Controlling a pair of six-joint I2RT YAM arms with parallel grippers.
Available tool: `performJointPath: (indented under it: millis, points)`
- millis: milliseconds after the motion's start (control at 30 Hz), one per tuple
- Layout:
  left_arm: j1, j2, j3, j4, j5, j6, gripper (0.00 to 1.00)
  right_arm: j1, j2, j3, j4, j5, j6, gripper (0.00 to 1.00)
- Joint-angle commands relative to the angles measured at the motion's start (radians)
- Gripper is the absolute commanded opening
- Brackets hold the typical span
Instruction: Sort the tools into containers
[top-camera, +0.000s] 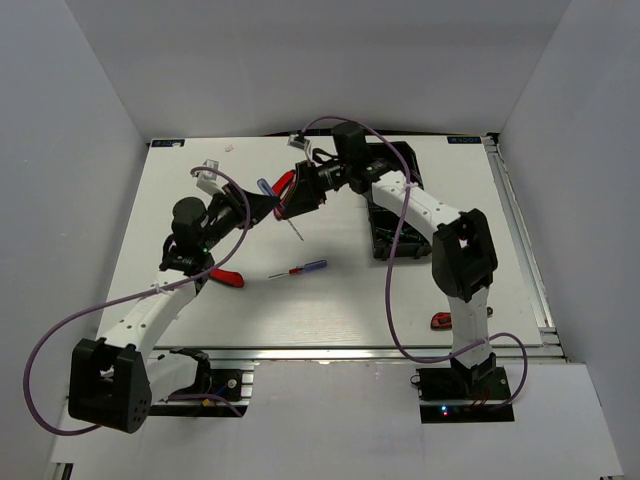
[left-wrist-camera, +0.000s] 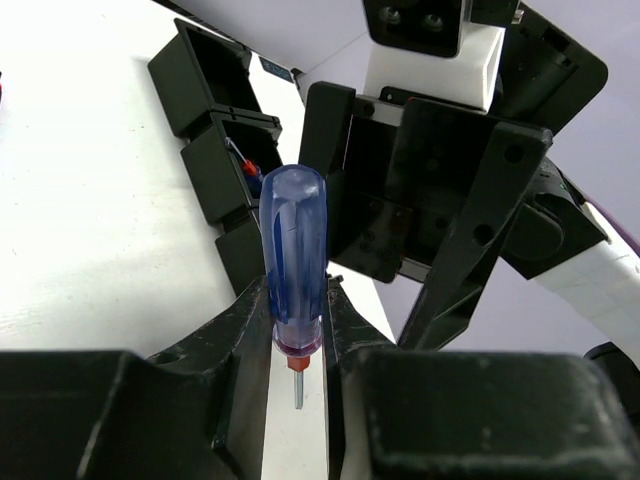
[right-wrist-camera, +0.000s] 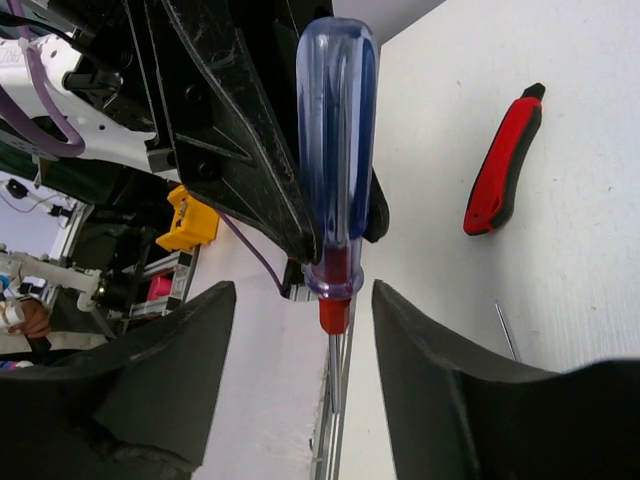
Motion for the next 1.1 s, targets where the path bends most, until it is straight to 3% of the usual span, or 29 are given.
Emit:
performJointPath:
  millis: [0,200,367,433,633,700,733,933,1067]
  points:
    - [-0.006,0.001,0.043,0.036,0.008,-0.009,0.00,0.021,0.008,0.010,0.050,-0.006,0.015,0.62]
    - [-0.008,0.009,0.056,0.044,0.016,-0.009,0.05,0.024,0.009,-0.003,0.073,-0.014,0.038,0.41]
    - [-0.008,0.015,0.059,0.050,0.031,-0.010,0.11,0.025,0.008,-0.004,0.084,-0.014,0.034,0.13]
    - [-0.008,0.020,0.060,0.053,0.048,-0.009,0.21,0.025,0.009,-0.004,0.087,-0.016,0.036,0.00]
    - [-0.008,-0.008,0.054,0.053,0.024,0.016,0.66,0.016,-0.008,0.005,0.016,-0.006,-0.062,0.00]
    - [-0.008,-0.026,0.051,0.053,0.004,0.039,0.72,0.009,-0.020,0.017,-0.074,0.020,-0.131,0.00]
    - [-0.008,-0.032,0.049,0.053,-0.002,0.042,0.80,0.004,-0.025,0.020,-0.109,0.033,-0.209,0.00]
    - [-0.006,-0.067,0.052,0.050,-0.022,0.096,0.88,-0.045,-0.067,0.051,-0.388,0.174,-0.555,0.00]
    - [-0.004,-0.104,0.037,0.039,-0.053,0.135,0.98,-0.094,-0.080,0.102,-0.580,0.360,-0.816,0.00]
